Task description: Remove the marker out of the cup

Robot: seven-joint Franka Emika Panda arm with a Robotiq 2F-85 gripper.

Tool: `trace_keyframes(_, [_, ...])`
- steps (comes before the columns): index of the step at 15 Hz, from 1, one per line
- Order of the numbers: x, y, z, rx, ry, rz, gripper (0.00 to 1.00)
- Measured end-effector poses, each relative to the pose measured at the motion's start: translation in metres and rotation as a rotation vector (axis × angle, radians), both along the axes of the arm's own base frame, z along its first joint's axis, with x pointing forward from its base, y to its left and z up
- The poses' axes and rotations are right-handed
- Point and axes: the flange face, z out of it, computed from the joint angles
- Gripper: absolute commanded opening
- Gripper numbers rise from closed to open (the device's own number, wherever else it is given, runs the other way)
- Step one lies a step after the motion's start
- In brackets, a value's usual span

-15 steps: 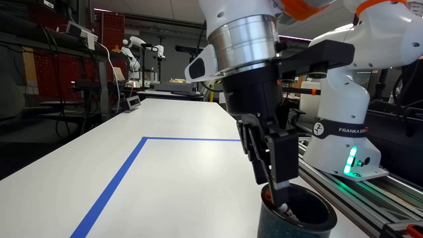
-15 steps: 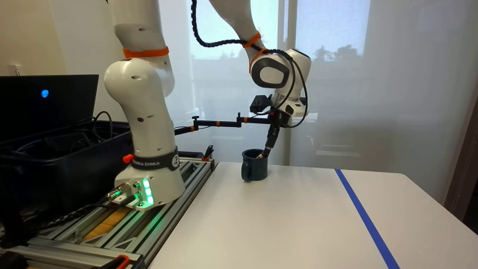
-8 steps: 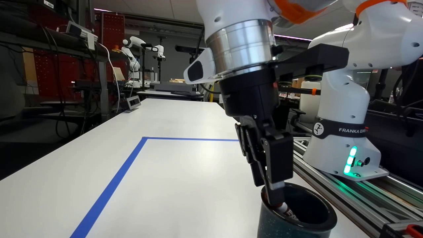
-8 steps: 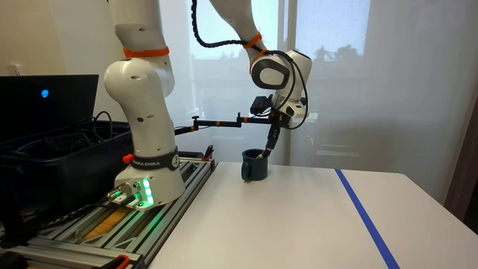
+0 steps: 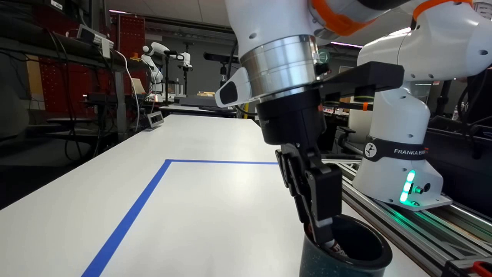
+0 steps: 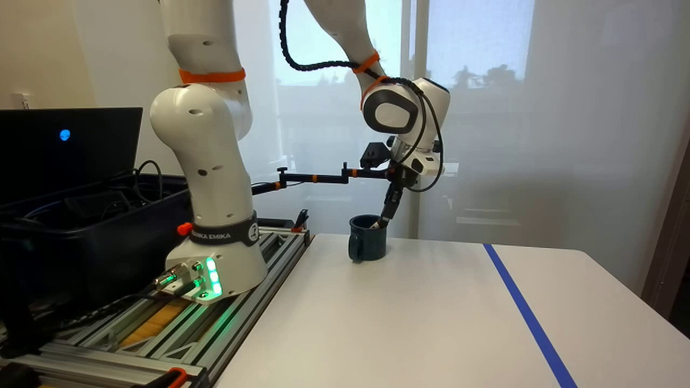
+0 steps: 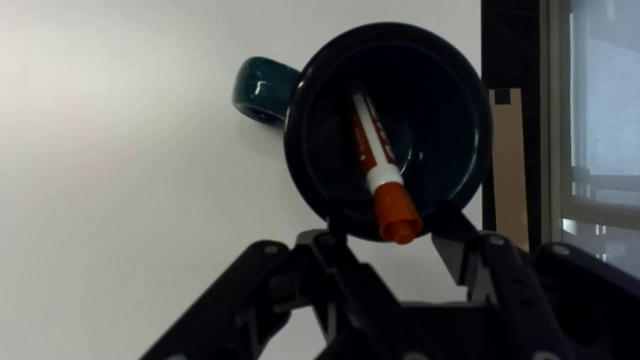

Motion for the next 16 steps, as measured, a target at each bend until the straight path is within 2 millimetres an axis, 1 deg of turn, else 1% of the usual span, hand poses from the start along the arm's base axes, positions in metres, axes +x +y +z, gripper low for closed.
trace_keyframes(1, [0.0003, -0.0006, 0.0, 0.0, 0.0, -0.001, 0.39])
trace_keyframes(2, [0.0005, -0.0008, 0.0, 0.0, 0.0, -0.002, 0.34])
trace_keyframes(3, [0.0006, -0.001, 0.0001, 0.0, 0.0, -0.003, 0.33])
trace_keyframes(4, [0.0007, -0.0011, 0.0001, 0.0, -0.001, -0.003, 0.36])
trace_keyframes(5, [0.0007, -0.0011, 0.0001, 0.0, -0.001, -0.003, 0.33])
trace_keyframes(6, [0.001, -0.0013, 0.0003, 0.001, -0.001, -0.003, 0.36])
trace_keyframes(7, [0.001, -0.0012, 0.0003, 0.001, -0.001, -0.003, 0.35])
trace_keyframes(8, [0.0011, -0.0012, 0.0004, 0.001, -0.002, -0.003, 0.38])
trace_keyframes(10, [0.0012, -0.0009, 0.0006, 0.001, -0.002, -0.002, 0.39])
trace_keyframes(11, [0.0013, -0.0006, 0.0008, 0.001, -0.003, -0.001, 0.35])
trace_keyframes(12, [0.0014, -0.0005, 0.0008, 0.001, -0.003, -0.001, 0.2])
trace_keyframes(14, [0.0015, -0.0005, 0.0009, 0.002, -0.004, -0.001, 0.14])
trace_keyframes(15, [0.0015, -0.0005, 0.0009, 0.002, -0.004, -0.002, 0.04])
trace_keyframes(16, [0.0017, -0.0006, 0.001, 0.002, -0.005, -0.002, 0.0])
